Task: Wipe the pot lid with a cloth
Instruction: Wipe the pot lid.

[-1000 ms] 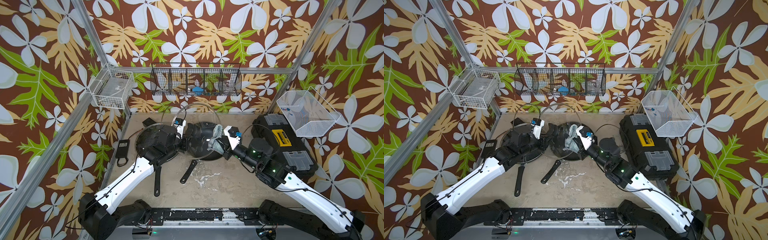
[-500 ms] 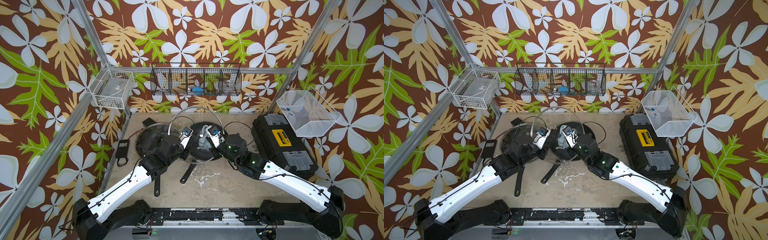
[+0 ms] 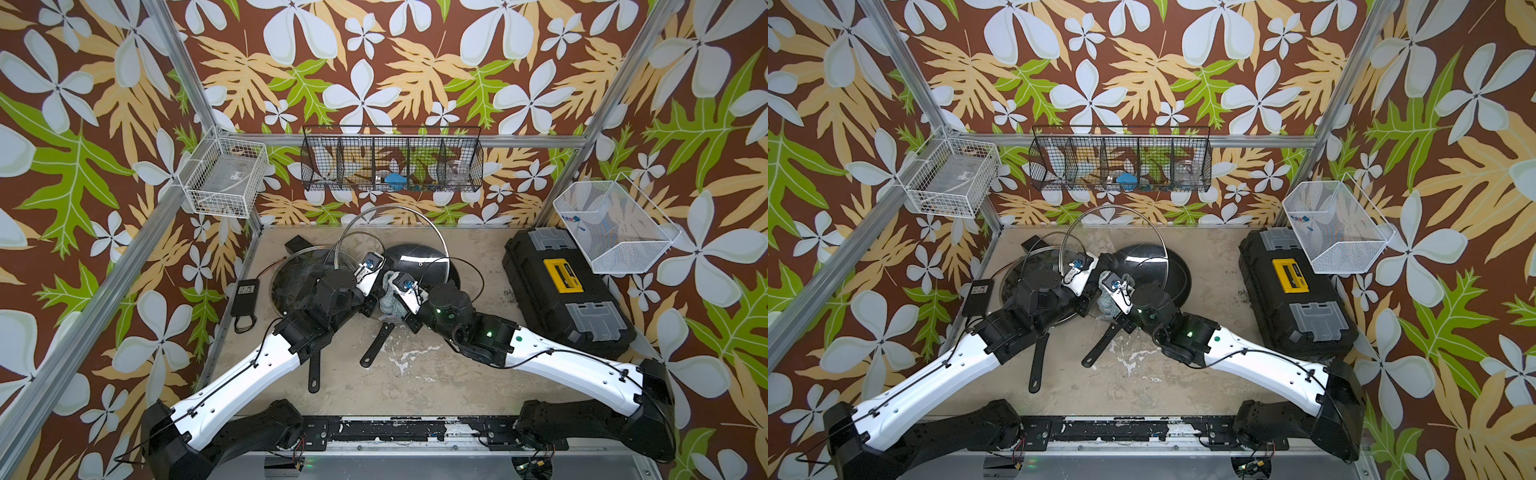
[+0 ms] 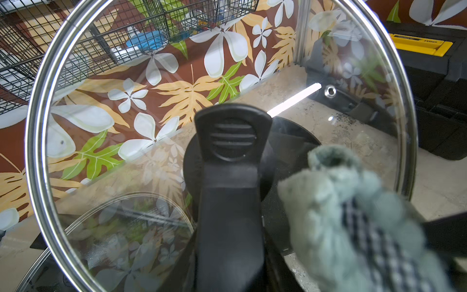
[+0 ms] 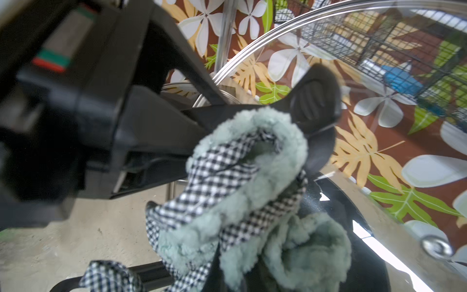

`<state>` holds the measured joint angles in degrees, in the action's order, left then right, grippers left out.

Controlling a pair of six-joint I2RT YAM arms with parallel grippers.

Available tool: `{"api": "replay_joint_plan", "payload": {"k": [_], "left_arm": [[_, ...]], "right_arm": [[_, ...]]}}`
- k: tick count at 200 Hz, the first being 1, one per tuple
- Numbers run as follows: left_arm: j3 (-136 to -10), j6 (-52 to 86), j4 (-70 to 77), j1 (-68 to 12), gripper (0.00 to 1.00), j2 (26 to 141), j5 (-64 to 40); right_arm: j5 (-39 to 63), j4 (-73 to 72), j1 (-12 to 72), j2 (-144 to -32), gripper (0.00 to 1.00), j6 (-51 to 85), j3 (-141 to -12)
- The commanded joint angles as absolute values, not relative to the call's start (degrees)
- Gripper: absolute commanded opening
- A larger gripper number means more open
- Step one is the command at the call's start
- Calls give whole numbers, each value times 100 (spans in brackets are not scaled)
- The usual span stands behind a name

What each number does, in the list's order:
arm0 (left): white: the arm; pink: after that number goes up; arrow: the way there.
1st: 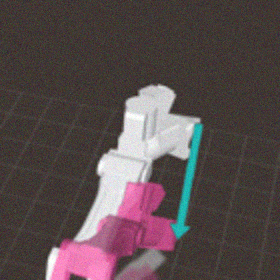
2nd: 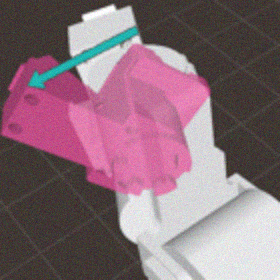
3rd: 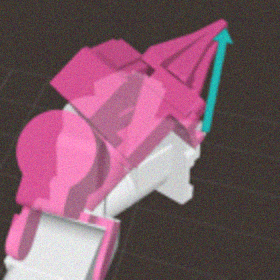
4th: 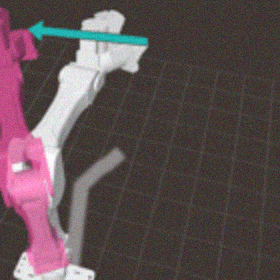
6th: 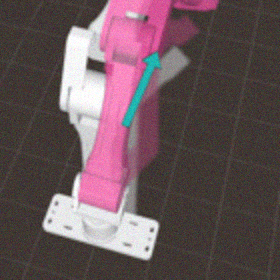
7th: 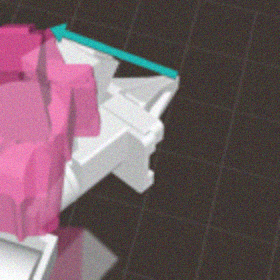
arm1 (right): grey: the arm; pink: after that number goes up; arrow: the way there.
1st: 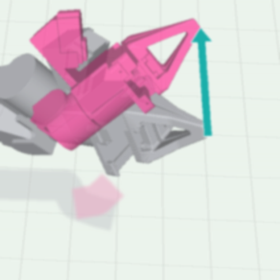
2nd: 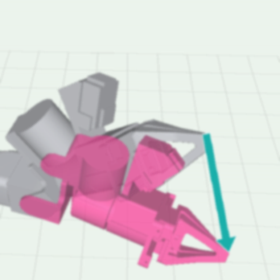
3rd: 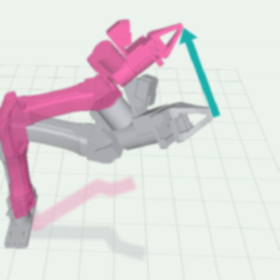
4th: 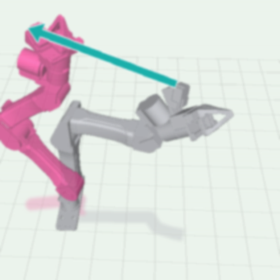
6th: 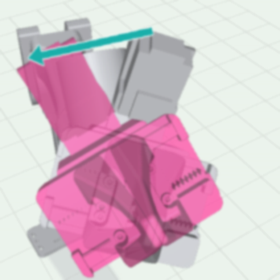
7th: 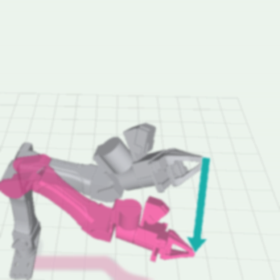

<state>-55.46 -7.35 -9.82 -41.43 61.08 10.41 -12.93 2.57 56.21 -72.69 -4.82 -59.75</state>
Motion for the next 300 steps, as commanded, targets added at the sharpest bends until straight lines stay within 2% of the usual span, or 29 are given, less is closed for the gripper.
{"api": "replay_joint_plan", "payload": {"k": [1, 40, 92, 114, 141, 173, 205, 242, 300], "left_arm": [[-5579, -836, -97, -4139, 0, 6021, 1048], [-5361, -1772, -141, -4144, 0, 5900, 346], [-5141, -3295, -327, -4144, 0, 5566, -149], [-5114, -3844, -399, -4148, 0, 5419, -124], [-4976, -4724, -404, -4148, 0, 5293, -2], [-4865, -5534, -402, -4147, 0, 5344, 549], [-4801, -6135, -336, -4147, 0, 5361, 922], [-4790, -6591, -295, -4148, 0, 5405, 1120], [-4746, -6845, -308, -4236, 0, 5440, 1126]], "right_arm": [[-1595, 261, 5286, -7046, 0, -519, -5971], [-1305, 299, 4492, -6920, 0, -633, -6248], [-860, 484, 4300, -7861, 0, -891, -7443], [-416, 707, 4349, -8297, 0, -796, -7870], [-500, 924, 4625, -8621, 0, -926, -8210], [-930, 949, 4635, -8420, 0, -934, -8066], [-1026, 921, 4236, -7988, 0, -880, -7788], [-819, 1064, 4228, -8291, 0, -999, -8086], [-1037, 1208, 5138, -9400, 0, -1556, -9067]]}}
